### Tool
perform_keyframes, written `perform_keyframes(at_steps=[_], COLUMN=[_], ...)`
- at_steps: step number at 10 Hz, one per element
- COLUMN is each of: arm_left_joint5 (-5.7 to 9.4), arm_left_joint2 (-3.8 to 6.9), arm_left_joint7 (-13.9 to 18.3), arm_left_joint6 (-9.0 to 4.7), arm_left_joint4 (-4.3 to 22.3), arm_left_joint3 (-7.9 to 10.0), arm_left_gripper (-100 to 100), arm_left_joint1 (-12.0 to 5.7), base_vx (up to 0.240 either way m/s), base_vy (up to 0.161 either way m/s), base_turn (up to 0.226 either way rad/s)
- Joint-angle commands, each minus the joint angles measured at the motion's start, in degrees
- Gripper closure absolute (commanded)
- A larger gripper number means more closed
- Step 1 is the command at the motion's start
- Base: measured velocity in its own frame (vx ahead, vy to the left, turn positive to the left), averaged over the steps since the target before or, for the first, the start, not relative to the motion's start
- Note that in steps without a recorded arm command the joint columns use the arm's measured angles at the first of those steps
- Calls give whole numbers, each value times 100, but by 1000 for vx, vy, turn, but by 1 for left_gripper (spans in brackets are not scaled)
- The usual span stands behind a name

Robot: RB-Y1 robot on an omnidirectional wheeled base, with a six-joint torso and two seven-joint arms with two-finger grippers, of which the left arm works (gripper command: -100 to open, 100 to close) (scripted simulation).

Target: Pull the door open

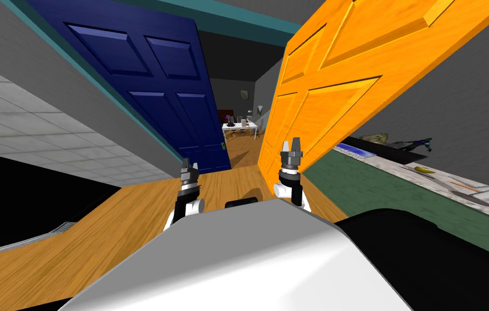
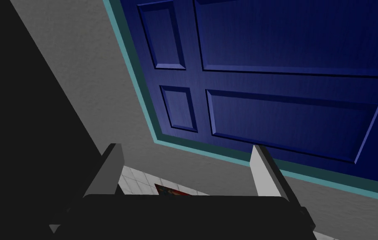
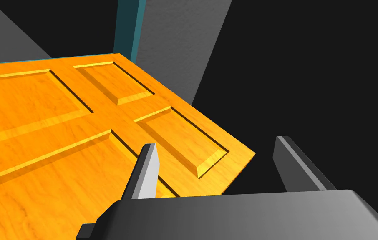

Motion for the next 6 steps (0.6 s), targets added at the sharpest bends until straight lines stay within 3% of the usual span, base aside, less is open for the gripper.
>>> perform_keyframes(at_steps=[1, 3, 6], arm_left_joint5=[27, 59, 86], arm_left_joint2=[63, 146, 203], arm_left_joint7=[49, 117, 172], arm_left_joint6=[-40, -175, -286], arm_left_joint4=[161, 575, 915], arm_left_joint3=[21, 36, 49], arm_left_gripper=[-100, -100, -100], arm_left_joint1=[-31, -120, -194], base_vx=[142, 174, 128], base_vy=[-23, -17, 4], base_turn=[-28, -43, -29])
